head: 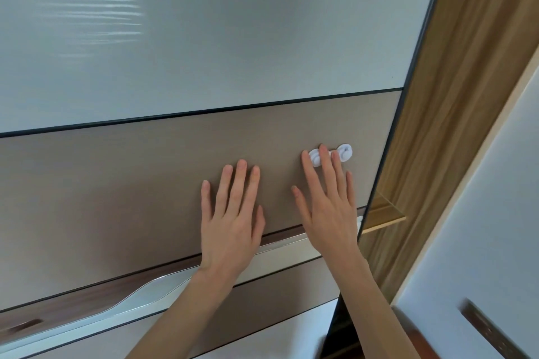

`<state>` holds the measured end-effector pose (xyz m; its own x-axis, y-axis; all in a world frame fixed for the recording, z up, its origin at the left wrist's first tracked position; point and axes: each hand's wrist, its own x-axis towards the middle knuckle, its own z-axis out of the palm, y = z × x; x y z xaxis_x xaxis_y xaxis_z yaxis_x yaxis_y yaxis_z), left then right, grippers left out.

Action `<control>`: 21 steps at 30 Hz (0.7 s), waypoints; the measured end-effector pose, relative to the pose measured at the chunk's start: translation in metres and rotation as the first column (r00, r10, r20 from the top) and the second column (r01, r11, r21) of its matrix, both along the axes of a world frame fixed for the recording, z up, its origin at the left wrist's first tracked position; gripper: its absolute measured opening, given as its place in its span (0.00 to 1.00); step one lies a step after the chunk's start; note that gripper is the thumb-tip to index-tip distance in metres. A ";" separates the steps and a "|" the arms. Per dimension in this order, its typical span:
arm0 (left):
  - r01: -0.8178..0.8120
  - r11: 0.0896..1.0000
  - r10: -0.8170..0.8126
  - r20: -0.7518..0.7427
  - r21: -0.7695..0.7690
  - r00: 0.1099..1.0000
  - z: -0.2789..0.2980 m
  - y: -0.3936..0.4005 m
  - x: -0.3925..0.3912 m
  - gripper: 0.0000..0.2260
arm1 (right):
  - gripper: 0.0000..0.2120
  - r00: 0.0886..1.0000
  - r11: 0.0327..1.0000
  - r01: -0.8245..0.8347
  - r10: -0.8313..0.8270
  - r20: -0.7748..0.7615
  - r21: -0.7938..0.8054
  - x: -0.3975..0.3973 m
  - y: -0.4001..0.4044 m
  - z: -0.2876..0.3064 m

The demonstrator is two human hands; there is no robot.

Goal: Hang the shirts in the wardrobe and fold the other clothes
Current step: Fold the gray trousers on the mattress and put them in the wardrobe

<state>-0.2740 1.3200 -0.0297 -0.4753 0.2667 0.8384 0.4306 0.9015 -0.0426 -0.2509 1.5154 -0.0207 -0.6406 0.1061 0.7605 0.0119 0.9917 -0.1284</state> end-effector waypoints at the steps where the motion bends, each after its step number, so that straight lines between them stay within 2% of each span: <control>1: -0.001 1.000 0.001 0.005 -0.004 1.000 0.001 0.005 0.000 0.32 | 0.28 1.000 1.000 0.014 -0.014 0.005 0.008 0.001 0.009 0.001; 4: 0.003 1.000 -0.003 0.020 -0.022 1.000 0.003 0.020 0.001 0.33 | 0.29 0.989 0.989 0.140 -0.141 0.034 0.046 0.005 0.030 0.006; 6: 0.026 1.000 -0.025 0.026 -0.015 0.999 0.006 0.031 0.002 0.33 | 0.28 0.975 0.975 0.222 -0.223 0.023 0.012 0.010 0.032 0.010; 8: 0.041 0.999 -0.041 0.027 0.018 0.999 0.009 0.042 0.005 0.33 | 0.28 0.983 0.982 0.185 -0.185 0.003 -0.019 0.013 0.025 0.013; 13: 0.009 0.998 -0.011 0.025 0.070 1.000 0.009 0.050 0.010 0.32 | 0.27 1.000 0.999 -0.028 0.029 0.013 -0.016 0.010 0.009 0.006; 19: -0.110 0.978 0.104 0.043 0.177 0.994 0.001 0.051 0.006 0.32 | 0.33 0.993 0.980 -0.010 0.034 0.117 -0.198 0.001 0.024 -0.009; 21: -0.134 0.978 0.130 0.038 0.157 0.991 -0.004 0.053 0.002 0.33 | 0.34 0.993 0.973 -0.008 0.035 0.113 -0.231 -0.004 0.033 -0.010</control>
<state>-0.2723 1.3727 -0.0337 -0.5207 0.0644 0.8513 0.3062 0.9449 0.1158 -0.2544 1.5487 -0.0305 -0.7263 0.2546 0.6384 0.0191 0.9360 -0.3515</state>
